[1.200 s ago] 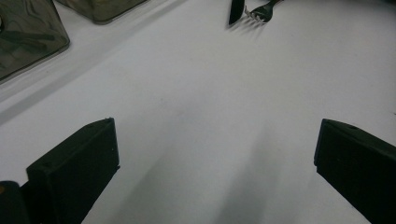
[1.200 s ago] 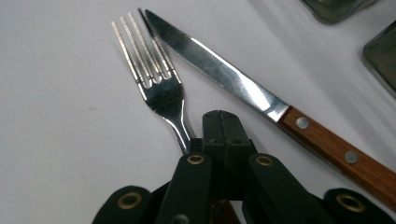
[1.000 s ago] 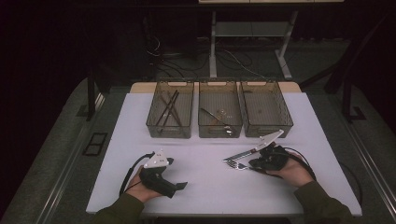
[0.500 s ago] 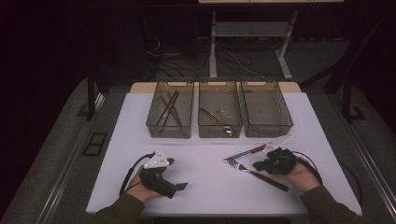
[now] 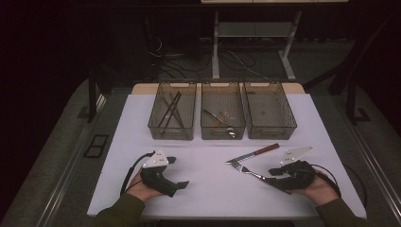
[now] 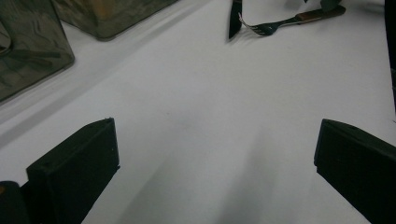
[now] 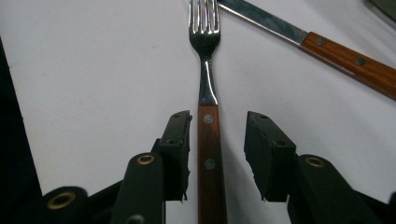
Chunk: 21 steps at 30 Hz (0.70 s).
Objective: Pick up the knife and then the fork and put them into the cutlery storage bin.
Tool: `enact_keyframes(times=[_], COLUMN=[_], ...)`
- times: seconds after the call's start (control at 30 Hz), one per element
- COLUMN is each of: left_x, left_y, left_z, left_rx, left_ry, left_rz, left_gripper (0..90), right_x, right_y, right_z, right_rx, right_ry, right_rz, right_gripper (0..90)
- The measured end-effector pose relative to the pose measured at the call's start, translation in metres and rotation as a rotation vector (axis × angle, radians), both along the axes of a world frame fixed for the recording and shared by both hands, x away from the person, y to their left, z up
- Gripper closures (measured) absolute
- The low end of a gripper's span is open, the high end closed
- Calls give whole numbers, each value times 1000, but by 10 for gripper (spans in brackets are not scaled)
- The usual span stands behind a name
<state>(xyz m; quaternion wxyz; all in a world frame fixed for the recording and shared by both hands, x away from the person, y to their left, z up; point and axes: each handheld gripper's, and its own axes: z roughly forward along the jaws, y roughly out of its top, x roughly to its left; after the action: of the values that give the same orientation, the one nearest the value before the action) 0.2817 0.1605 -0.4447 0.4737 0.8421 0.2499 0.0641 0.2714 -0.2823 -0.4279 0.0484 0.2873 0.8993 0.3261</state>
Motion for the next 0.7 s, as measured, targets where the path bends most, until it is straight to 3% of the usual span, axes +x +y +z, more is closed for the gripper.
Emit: enact_keyframes(times=[0.37,0.7], left_x=[-1,-2], left_y=[-2,-3], left_z=[-1,-2], left_rx=[29,35], left_ry=[-9,-9], left_rz=[-20,-20], left_gripper=[0,0], right_x=[10,6], right_y=[16,23], right_z=[-9,-13], right_rx=[-10,-40], right_ry=[8,-26], right_rz=[46,56], right_gripper=[634,738])
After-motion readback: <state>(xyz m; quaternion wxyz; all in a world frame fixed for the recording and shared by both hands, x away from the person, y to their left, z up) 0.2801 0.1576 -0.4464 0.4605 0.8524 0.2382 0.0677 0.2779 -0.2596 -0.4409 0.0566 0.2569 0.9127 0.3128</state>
